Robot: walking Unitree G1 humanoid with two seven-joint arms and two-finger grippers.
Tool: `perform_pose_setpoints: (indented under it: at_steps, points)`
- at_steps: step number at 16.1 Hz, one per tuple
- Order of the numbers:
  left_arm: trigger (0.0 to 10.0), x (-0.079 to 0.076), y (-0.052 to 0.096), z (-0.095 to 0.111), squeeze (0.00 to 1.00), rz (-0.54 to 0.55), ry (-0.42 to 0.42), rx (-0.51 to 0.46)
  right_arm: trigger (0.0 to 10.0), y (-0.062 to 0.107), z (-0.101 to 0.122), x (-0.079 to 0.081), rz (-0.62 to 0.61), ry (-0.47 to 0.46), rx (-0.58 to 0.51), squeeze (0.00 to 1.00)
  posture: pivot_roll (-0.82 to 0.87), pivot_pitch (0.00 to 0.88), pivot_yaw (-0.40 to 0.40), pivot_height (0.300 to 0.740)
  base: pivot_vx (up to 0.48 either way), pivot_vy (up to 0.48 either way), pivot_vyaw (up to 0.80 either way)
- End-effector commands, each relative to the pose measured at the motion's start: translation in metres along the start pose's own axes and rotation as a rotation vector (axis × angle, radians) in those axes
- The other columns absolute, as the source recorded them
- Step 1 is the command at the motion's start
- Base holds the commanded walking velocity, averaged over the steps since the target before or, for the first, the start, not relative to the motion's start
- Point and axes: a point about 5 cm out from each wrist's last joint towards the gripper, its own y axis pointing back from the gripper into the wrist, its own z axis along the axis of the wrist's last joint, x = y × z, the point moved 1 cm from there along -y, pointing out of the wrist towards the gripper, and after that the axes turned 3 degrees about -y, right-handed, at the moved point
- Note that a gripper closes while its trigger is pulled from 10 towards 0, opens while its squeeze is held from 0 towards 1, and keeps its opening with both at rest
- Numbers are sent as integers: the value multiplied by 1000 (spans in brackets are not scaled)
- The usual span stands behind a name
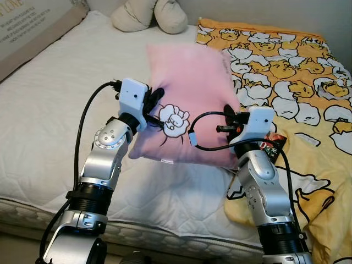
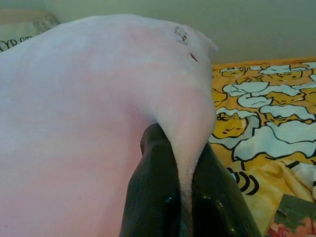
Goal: Clean up the room
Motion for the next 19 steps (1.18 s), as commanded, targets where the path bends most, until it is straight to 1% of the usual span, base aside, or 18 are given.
perform_pose_setpoints:
  at_steps: [1, 6, 9, 14, 16, 19]
  points:
    - [0, 29, 11, 9, 0, 121, -45, -40, 0, 6, 7, -27, -118, 32, -41, 0, 23, 0, -35, 719, 0, 480, 0]
    - [0, 24, 11, 2, 0, 124, -7, -20, 0, 7, 4, -30, -117, 34, -34, 0, 19, 0, -36, 719, 0, 480, 0]
    - [0, 22, 10, 0, 0, 119, -1, -14, 0, 8, 1, -29, -109, 32, -26, 0, 20, 0, -38, 719, 0, 480, 0]
    - [0, 21, 8, 0, 0, 109, 2, -8, 0, 8, 0, -28, -104, 27, -20, 0, 20, 0, -37, 719, 0, 480, 0]
    - [0, 20, 7, 0, 0, 106, 3, -7, 0, 7, -1, -28, -107, 26, -16, 0, 22, 0, -37, 719, 0, 480, -800]
    - [0, 20, 6, 1, 0, 111, 4, -8, 0, 6, -2, -28, -103, 29, -17, 0, 24, 0, -38, 719, 0, 480, 0]
